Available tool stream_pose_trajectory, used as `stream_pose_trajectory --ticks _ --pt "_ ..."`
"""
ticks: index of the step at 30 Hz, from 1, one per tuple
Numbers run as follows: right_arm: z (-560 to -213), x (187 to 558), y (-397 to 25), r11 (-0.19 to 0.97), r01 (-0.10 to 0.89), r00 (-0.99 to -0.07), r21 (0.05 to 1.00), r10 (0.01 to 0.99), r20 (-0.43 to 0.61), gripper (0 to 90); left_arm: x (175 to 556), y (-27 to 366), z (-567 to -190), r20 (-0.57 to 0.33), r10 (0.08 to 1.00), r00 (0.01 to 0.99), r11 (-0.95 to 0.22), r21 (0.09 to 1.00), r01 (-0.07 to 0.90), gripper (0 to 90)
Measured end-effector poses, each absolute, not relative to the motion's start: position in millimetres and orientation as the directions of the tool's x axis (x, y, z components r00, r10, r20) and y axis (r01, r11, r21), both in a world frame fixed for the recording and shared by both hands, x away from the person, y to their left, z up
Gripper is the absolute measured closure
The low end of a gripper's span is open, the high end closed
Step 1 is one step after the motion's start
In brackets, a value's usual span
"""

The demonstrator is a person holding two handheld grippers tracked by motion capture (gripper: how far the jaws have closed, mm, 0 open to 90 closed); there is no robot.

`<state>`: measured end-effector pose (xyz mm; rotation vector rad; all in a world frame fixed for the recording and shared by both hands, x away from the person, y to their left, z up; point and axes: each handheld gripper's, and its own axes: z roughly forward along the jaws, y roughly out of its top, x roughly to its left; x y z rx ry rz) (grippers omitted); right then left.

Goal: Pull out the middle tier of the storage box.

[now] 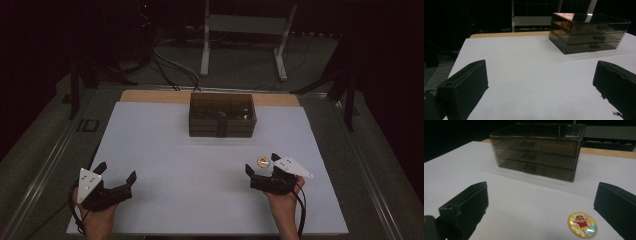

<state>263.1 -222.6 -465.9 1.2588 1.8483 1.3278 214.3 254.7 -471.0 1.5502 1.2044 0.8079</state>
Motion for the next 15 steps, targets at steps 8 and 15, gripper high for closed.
stream_pose_trajectory --ticks 8,15 --pt "-465 270 -214 0.087 0.374 -0.434 0.923 0.896 0.091 0.0 214 256 -471 -0.060 0.956 0.288 -0.033 0.951 0.307 1.1" --pt "-464 277 -207 0.089 0.374 -0.446 0.923 0.890 0.095 0.0 214 257 -472 -0.064 0.957 0.283 -0.028 0.950 0.310 1.1"
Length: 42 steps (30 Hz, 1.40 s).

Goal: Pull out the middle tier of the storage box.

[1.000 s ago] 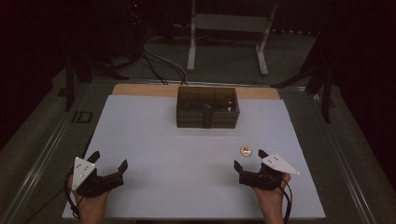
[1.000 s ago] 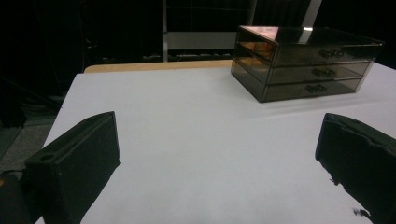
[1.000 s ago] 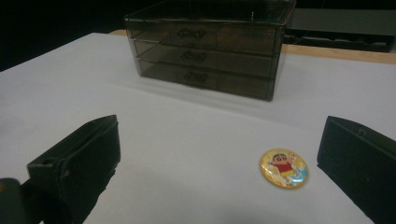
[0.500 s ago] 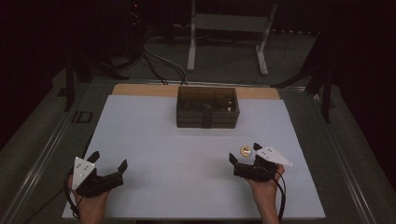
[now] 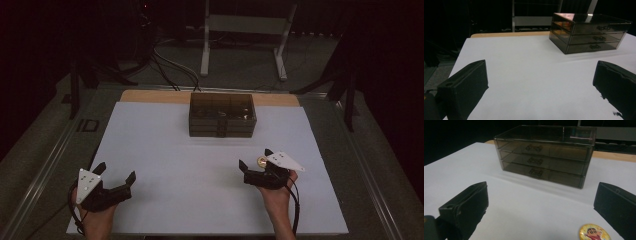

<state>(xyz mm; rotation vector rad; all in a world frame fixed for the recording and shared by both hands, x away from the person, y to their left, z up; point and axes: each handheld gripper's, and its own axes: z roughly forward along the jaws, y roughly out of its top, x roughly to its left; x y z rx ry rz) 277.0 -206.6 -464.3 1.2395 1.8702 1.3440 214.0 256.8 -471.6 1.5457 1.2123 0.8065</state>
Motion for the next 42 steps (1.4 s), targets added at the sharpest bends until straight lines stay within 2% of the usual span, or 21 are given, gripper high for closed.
stream_pose_trajectory --ticks 42 --pt "-463 319 -162 0.056 0.378 -0.423 0.924 0.899 0.118 0.0 214 257 -471 -0.063 0.955 0.289 -0.031 0.951 0.309 1.1"
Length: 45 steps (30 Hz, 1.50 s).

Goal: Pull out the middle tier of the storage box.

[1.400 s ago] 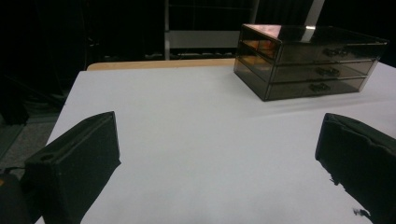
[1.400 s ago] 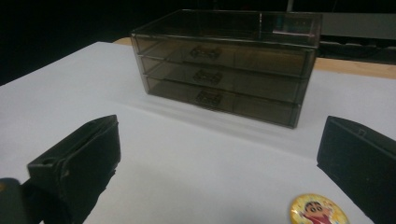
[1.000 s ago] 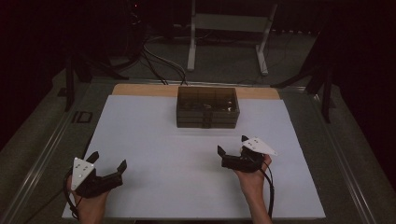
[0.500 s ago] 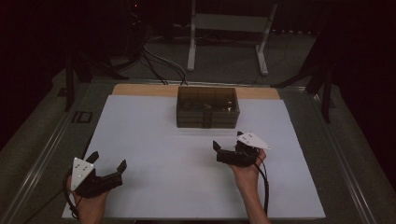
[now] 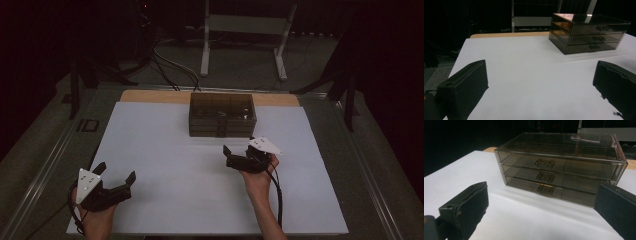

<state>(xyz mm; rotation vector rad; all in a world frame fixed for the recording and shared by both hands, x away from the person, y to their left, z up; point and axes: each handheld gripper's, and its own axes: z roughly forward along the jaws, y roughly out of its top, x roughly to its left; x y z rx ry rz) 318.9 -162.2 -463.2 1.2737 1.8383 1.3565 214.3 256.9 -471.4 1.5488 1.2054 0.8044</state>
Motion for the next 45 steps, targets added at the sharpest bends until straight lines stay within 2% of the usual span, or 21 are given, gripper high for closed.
stream_pose_trajectory --ticks 27,45 --pt "-473 340 -138 0.031 0.410 -0.374 0.912 0.917 0.137 0.0 214 258 -472 -0.067 0.959 0.276 -0.025 0.949 0.315 1.1" --pt "-468 354 -117 0.102 0.393 -0.369 0.914 0.928 0.056 0.0 214 259 -474 -0.076 0.962 0.264 -0.014 0.946 0.325 1.1"
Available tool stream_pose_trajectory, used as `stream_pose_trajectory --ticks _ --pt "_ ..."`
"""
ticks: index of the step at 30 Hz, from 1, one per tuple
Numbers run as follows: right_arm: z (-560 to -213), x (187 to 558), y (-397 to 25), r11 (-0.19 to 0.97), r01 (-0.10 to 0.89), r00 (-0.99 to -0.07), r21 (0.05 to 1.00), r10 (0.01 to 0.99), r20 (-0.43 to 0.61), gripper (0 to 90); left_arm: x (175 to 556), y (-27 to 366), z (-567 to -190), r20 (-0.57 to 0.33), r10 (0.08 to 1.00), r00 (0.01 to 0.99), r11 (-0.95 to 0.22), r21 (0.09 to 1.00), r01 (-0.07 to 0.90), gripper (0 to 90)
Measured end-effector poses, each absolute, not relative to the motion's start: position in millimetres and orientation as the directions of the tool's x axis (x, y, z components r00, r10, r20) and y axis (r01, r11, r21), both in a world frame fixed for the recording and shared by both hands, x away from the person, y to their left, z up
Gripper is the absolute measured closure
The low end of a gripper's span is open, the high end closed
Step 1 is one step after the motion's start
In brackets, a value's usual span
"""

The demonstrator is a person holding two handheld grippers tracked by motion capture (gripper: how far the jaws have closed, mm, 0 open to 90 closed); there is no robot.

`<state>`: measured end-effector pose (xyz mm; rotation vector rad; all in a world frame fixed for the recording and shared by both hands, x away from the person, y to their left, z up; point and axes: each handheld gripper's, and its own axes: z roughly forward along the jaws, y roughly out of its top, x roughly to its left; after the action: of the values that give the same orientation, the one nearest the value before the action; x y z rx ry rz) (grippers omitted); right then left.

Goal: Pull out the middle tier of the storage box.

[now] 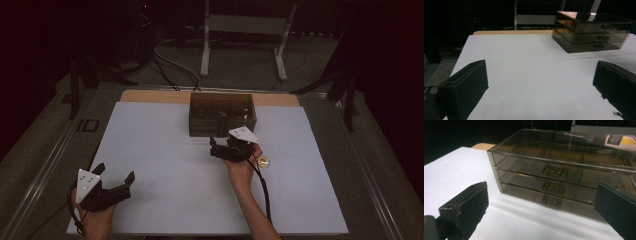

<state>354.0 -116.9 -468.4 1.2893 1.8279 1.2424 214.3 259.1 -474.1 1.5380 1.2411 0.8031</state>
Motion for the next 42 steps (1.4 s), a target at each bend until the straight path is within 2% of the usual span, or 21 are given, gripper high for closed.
stream_pose_trajectory --ticks 14,42 --pt "-470 367 -105 0.078 0.408 -0.320 0.910 0.945 0.062 0.0 214 261 -474 -0.080 0.962 0.260 -0.010 0.945 0.326 1.1" --pt "-488 385 -97 0.093 0.429 -0.231 0.898 0.973 0.010 0.0 214 261 -474 -0.092 0.962 0.257 0.002 0.944 0.329 1.1"
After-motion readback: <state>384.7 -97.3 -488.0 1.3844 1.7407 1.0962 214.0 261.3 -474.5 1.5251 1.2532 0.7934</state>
